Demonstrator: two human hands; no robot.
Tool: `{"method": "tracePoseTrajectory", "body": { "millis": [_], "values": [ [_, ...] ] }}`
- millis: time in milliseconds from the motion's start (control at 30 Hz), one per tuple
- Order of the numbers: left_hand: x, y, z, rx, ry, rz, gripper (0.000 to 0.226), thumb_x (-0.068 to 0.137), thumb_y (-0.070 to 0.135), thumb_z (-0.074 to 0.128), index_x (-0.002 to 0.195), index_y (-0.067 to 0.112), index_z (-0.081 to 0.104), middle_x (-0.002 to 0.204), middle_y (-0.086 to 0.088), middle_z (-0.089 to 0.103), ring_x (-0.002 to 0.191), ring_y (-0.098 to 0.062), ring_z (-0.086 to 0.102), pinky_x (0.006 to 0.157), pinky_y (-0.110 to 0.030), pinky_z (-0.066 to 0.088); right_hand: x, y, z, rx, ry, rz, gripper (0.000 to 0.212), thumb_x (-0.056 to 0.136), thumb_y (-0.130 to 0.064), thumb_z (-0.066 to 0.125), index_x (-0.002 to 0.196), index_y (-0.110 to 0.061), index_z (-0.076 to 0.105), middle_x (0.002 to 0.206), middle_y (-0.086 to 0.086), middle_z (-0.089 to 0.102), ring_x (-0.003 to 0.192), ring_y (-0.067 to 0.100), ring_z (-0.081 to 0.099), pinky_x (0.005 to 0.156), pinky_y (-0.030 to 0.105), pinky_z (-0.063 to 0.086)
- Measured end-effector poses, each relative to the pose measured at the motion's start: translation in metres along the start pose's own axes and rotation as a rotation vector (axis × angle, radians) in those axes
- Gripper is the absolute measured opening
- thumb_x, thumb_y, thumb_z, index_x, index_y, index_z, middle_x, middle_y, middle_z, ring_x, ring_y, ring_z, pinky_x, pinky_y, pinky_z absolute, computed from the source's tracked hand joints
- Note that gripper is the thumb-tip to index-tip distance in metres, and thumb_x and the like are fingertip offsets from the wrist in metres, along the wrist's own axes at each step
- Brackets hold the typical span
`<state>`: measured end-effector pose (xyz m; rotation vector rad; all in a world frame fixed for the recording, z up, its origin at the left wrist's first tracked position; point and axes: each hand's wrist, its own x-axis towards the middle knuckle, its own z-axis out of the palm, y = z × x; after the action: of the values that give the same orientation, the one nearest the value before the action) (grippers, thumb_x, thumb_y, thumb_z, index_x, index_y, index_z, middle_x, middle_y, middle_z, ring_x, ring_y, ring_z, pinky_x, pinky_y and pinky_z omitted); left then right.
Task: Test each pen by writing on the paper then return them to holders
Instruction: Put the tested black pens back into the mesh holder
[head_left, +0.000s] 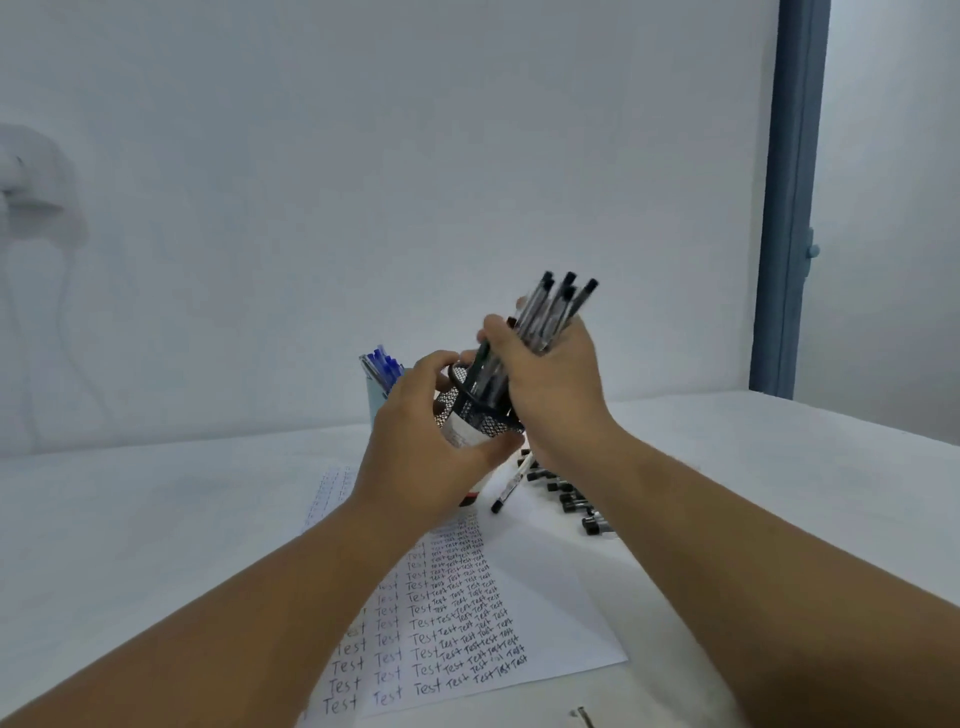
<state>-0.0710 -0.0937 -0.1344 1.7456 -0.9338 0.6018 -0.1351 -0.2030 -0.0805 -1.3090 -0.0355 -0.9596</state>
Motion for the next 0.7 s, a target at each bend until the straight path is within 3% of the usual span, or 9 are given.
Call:
{"method": "tracePoseTrajectory", "body": {
  "millis": [133, 233, 300, 367, 433, 533, 600, 700],
  "values": [
    [0.0, -0.004, -0.005, -0.032, 0.071, -0.04, 0.083, 0.061, 0.052, 0.091, 0.129, 0.04, 0.046, 0.123, 0.017, 0.057, 0.112, -0.004, 0.059, 0.091, -0.028, 0.052, 0.002, 0.007, -0.005, -0.164, -0.022, 0.029, 0.025, 0.094, -0.028, 0.071, 0.113, -0.016, 0.059, 0.096, 0.001, 0.076, 0.087, 0.013, 0.074, 0.073, 0.031, 0.061],
    [0.0, -0.003, -0.006, -0.031, 0.071, -0.035, 0.083, 0.062, 0.048, 0.091, 0.131, 0.038, 0.046, 0.122, 0.015, 0.057, 0.109, 0.0, 0.058, 0.085, -0.019, 0.05, 0.006, 0.01, -0.008, -0.145, -0.029, 0.127, 0.036, 0.094, -0.041, 0.067, 0.123, -0.021, 0.058, 0.114, -0.003, 0.071, 0.1, 0.009, 0.068, 0.072, 0.023, 0.051],
    [0.001, -0.002, -0.005, -0.037, 0.062, -0.033, 0.083, 0.063, 0.047, 0.091, 0.132, 0.037, 0.047, 0.121, 0.015, 0.058, 0.107, 0.003, 0.058, 0.081, -0.015, 0.049, 0.007, 0.01, -0.009, -0.106, -0.071, 0.217, 0.042, 0.094, -0.05, 0.063, 0.124, -0.02, 0.059, 0.115, -0.006, 0.068, 0.101, 0.006, 0.063, 0.072, 0.02, 0.045],
    [0.0, -0.002, -0.005, -0.038, 0.055, -0.034, 0.084, 0.063, 0.047, 0.091, 0.133, 0.037, 0.047, 0.12, 0.015, 0.058, 0.108, 0.002, 0.058, 0.084, -0.018, 0.051, 0.009, 0.011, -0.009, -0.069, -0.101, 0.276, 0.044, 0.09, -0.055, 0.066, 0.117, -0.021, 0.06, 0.114, -0.005, 0.067, 0.105, 0.011, 0.062, 0.083, 0.027, 0.048],
    [0.0, -0.002, -0.005, -0.035, 0.054, -0.034, 0.084, 0.063, 0.048, 0.091, 0.133, 0.037, 0.047, 0.12, 0.015, 0.058, 0.109, 0.0, 0.057, 0.087, -0.021, 0.051, 0.011, 0.011, -0.01, 0.003, -0.078, 0.286, 0.055, 0.083, -0.054, 0.074, 0.122, -0.018, 0.058, 0.117, 0.001, 0.067, 0.111, 0.02, 0.065, 0.101, 0.042, 0.051],
    [0.0, -0.003, -0.007, -0.038, 0.048, -0.036, 0.084, 0.063, 0.046, 0.091, 0.134, 0.036, 0.047, 0.12, 0.015, 0.057, 0.108, 0.001, 0.057, 0.08, -0.011, 0.044, 0.011, 0.007, -0.01, 0.167, 0.016, 0.278, 0.075, 0.082, -0.043, 0.079, 0.141, -0.015, 0.042, 0.114, 0.005, 0.064, 0.103, 0.026, 0.072, 0.093, 0.051, 0.057],
    [0.0, -0.004, -0.007, -0.041, 0.042, -0.034, 0.085, 0.063, 0.047, 0.091, 0.134, 0.035, 0.047, 0.121, 0.015, 0.057, 0.109, 0.0, 0.057, 0.08, -0.01, 0.044, 0.011, 0.008, -0.014, 0.189, 0.068, 0.233, 0.067, 0.088, -0.037, 0.076, 0.14, -0.02, 0.038, 0.107, 0.006, 0.066, 0.094, 0.025, 0.075, 0.092, 0.054, 0.058],
    [0.0, -0.006, -0.005, -0.014, 0.012, -0.016, 0.089, 0.06, 0.054, 0.09, 0.136, 0.038, 0.046, 0.124, 0.013, 0.056, 0.114, -0.006, 0.057, 0.089, -0.021, 0.049, 0.009, 0.011, -0.016, 0.098, 0.088, 0.099, 0.054, 0.094, -0.027, 0.071, 0.136, -0.03, 0.037, 0.109, 0.008, 0.068, 0.087, 0.02, 0.076, 0.084, 0.052, 0.061]
  ]
}}
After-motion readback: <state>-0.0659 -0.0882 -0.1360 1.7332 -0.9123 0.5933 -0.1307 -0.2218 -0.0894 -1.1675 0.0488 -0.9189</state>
